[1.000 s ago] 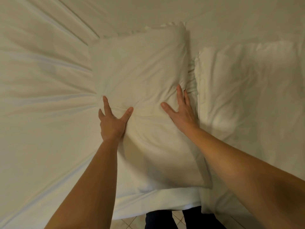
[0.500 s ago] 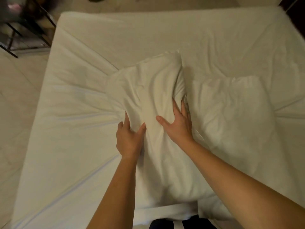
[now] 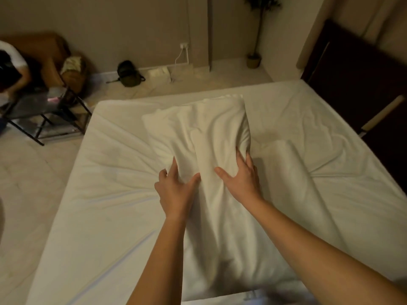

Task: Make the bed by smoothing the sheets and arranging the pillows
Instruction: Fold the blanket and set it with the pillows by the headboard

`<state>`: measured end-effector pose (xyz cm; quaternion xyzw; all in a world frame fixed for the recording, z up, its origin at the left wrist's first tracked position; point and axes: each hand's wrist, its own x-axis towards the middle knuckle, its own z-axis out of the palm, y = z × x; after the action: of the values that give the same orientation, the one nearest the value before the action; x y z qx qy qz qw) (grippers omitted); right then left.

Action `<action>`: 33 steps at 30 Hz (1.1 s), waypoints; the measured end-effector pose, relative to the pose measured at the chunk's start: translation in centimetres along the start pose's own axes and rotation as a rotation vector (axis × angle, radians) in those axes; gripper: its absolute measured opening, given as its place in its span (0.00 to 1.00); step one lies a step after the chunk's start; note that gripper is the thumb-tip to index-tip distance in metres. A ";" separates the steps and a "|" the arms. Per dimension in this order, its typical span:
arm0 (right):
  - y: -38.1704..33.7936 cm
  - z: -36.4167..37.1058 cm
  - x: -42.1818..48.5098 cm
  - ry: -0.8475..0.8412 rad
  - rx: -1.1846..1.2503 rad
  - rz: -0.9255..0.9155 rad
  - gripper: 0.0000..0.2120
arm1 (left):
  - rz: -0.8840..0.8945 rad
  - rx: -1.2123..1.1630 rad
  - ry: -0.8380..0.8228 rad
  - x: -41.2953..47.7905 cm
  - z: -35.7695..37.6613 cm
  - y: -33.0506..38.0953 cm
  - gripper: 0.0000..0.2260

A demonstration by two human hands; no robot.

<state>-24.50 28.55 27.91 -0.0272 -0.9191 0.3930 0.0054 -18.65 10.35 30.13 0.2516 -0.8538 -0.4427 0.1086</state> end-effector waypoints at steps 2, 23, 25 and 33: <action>1.7 -3.2 -0.9 0.035 0.006 -0.002 0.46 | 0.001 -0.025 -0.018 -1.9 1.4 1.9 0.37; 32.1 -35.8 -1.3 0.038 -0.270 0.112 0.46 | -0.136 -0.366 -0.345 -24.3 33.0 19.6 0.35; 33.8 -37.2 0.4 0.043 -0.260 0.134 0.46 | -0.113 -0.344 -0.352 -23.5 35.4 20.8 0.35; 40.1 -41.9 8.8 0.090 -0.209 0.168 0.46 | -0.032 -0.250 -0.367 -18.8 45.9 26.3 0.39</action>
<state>-30.11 87.00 27.78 -0.1220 -0.9484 0.2926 0.0110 -30.18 65.11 25.37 0.1651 -0.7935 -0.5852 -0.0255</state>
